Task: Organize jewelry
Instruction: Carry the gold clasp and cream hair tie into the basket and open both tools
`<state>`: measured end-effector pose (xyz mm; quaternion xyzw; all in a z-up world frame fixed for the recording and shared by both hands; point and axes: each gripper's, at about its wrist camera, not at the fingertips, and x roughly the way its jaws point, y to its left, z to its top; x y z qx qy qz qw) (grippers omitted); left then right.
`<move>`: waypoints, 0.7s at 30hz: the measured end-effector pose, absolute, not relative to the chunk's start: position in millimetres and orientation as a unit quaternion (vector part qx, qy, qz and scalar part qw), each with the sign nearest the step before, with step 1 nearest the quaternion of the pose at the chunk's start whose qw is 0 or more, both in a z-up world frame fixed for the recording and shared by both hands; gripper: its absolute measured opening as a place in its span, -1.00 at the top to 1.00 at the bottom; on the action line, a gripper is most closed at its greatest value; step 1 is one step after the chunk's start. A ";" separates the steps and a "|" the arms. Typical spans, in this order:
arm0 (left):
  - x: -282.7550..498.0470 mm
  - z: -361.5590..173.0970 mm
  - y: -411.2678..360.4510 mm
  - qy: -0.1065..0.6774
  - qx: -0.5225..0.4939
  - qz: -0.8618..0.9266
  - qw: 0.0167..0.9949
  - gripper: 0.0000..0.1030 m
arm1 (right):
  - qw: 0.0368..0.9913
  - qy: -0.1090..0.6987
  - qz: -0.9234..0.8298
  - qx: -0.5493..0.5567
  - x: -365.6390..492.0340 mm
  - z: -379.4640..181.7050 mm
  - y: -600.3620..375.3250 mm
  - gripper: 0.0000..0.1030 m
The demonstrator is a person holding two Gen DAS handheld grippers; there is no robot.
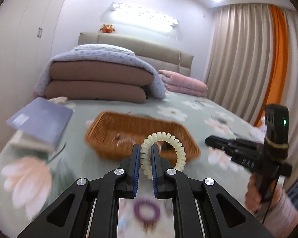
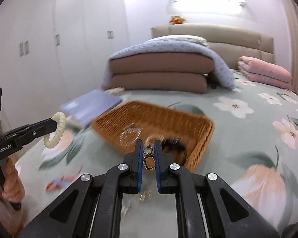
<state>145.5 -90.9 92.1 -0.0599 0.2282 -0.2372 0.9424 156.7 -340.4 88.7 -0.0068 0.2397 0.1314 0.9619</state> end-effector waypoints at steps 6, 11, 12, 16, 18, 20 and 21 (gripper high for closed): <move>240.1 80.2 -112.2 0.264 -0.068 -0.222 0.936 0.79 | 0.962 0.249 0.098 0.044 220.2 80.2 -349.2 0.76; 270.6 52.4 -124.7 0.283 -0.060 -0.218 0.932 0.79 | 0.961 0.258 0.075 0.061 239.3 60.2 -365.9 0.75; 271.8 47.5 -126.4 0.285 -0.053 -0.219 0.932 0.79 | 0.960 0.263 0.069 0.062 242.3 56.3 -368.3 0.75; 272.3 40.7 -130.6 0.291 -0.048 -0.218 0.930 0.79 | 0.957 0.275 0.063 0.071 250.1 47.5 -375.3 0.75; 273.0 39.0 -130.5 0.292 -0.047 -0.216 0.930 0.79 | 0.956 0.278 0.057 0.072 251.7 45.4 -376.6 0.75; 273.8 37.5 -129.9 0.294 -0.049 -0.217 0.930 0.79 | 0.956 0.279 0.052 0.070 250.7 43.7 -376.1 0.75; 274.3 36.8 -129.7 0.295 -0.048 -0.215 0.930 0.79 | 0.956 0.279 0.052 0.071 251.2 43.1 -376.4 0.75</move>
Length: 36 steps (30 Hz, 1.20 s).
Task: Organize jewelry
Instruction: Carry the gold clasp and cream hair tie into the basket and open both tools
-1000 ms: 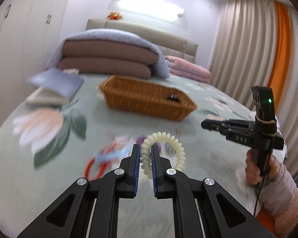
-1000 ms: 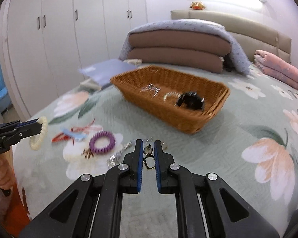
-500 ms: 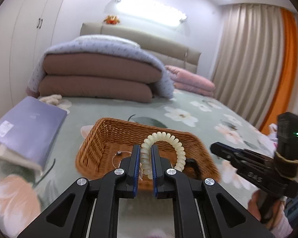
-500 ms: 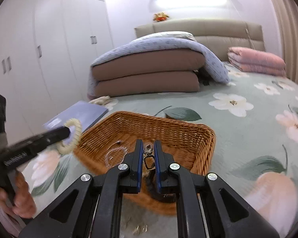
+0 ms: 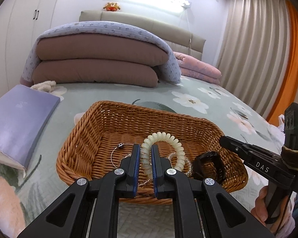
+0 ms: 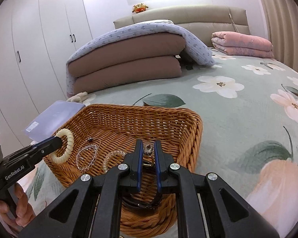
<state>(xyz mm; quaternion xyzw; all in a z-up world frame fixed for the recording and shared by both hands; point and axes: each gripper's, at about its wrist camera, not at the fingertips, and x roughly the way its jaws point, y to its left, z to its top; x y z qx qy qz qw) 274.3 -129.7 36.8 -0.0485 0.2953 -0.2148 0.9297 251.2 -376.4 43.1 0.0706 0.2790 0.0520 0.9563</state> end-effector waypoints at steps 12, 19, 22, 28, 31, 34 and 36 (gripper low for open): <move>277.0 33.2 -130.9 0.302 -0.054 -0.218 0.926 0.48 | 0.951 0.283 0.067 0.104 252.5 41.6 -386.4 0.12; 259.8 49.2 -121.6 0.257 -0.066 -0.214 0.940 0.18 | 0.961 0.259 0.053 0.086 243.0 49.1 -382.0 0.12; 253.3 56.8 -117.2 0.245 -0.072 -0.214 0.943 0.17 | 0.964 0.252 0.038 0.078 239.6 51.1 -380.3 0.12; 225.2 70.9 -92.0 0.220 -0.094 -0.217 0.946 0.17 | 0.969 0.225 0.017 0.103 219.3 57.4 -392.2 0.12; 195.8 72.4 -69.4 0.213 -0.118 -0.221 0.945 0.17 | 0.967 0.222 0.004 0.128 197.2 51.9 -398.7 0.12; 167.8 70.6 -47.8 0.217 -0.136 -0.213 0.943 0.17 | 0.963 0.230 0.000 0.139 168.8 44.3 -397.5 0.12; 145.4 66.2 -29.7 0.220 -0.148 -0.211 0.941 0.17 | 0.964 0.231 -0.006 0.130 142.7 40.7 -391.0 0.12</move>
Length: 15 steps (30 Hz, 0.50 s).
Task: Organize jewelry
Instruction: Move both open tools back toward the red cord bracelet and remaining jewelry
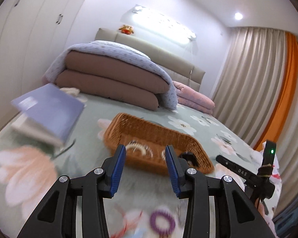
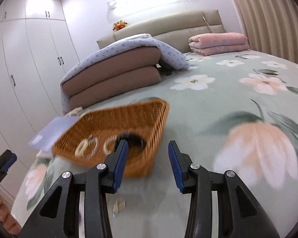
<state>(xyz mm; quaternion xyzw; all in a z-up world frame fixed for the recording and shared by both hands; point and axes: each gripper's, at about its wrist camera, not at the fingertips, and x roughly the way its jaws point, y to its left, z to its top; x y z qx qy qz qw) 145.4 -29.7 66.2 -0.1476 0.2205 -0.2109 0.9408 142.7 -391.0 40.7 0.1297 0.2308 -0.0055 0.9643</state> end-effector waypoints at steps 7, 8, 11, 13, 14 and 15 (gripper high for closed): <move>88.7 18.0 16.4 0.280 -0.154 -0.183 0.930 0.18 | 0.965 0.242 0.039 0.092 36.0 21.8 -348.0 0.12; 86.9 11.1 20.4 0.288 -0.157 -0.181 0.927 0.18 | 0.966 0.242 0.043 0.082 22.1 19.5 -339.8 0.12; 87.2 1.8 24.3 0.302 -0.169 -0.190 0.919 0.18 | 0.965 0.247 0.071 0.056 -10.2 12.4 -312.3 0.12; 85.4 -0.1 23.7 0.305 -0.168 -0.197 0.917 0.18 | 0.959 0.264 0.093 0.037 -20.4 3.6 -292.4 0.12; 84.6 -1.6 23.1 0.310 -0.161 -0.195 0.916 0.18 | 0.958 0.269 0.100 0.026 -25.3 -0.5 -285.0 0.12; 84.7 -3.2 19.8 0.320 -0.149 -0.190 0.916 0.18 | 0.957 0.271 0.102 0.016 -29.6 -4.6 -277.3 0.12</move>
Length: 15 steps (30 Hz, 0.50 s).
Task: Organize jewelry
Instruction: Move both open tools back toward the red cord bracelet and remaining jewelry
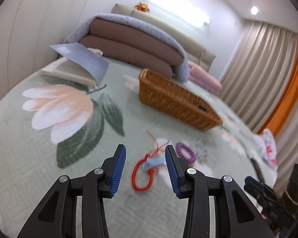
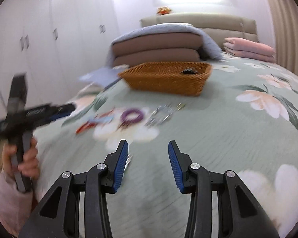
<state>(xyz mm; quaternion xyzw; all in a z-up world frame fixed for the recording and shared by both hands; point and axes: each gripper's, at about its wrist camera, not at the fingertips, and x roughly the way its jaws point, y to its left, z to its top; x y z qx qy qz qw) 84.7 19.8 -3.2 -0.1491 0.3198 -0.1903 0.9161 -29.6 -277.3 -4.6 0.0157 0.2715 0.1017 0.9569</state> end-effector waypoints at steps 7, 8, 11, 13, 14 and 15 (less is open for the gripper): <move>77.5 -19.5 6.2 0.370 -0.084 -0.169 0.910 0.18 | 0.948 0.296 0.117 0.013 -45.4 -30.1 -252.3 0.12; 77.3 -21.2 5.5 0.375 -0.081 -0.170 0.908 0.18 | 0.946 0.300 0.122 0.017 -44.2 -32.6 -250.9 0.12; 80.7 -27.8 5.3 0.393 -0.077 -0.164 0.901 0.18 | 0.942 0.309 0.130 0.020 -42.2 -38.4 -245.5 0.12; 82.2 -29.8 5.2 0.397 -0.076 -0.161 0.900 0.19 | 0.945 0.303 0.123 0.004 -43.6 -39.7 -238.9 0.12; 81.9 -29.4 4.5 0.397 -0.072 -0.160 0.901 0.19 | 0.946 0.302 0.118 -0.003 -43.1 -40.0 -236.1 0.12; 81.6 -29.7 3.4 0.396 -0.068 -0.158 0.902 0.20 | 0.947 0.302 0.111 -0.010 -42.1 -40.6 -233.2 0.13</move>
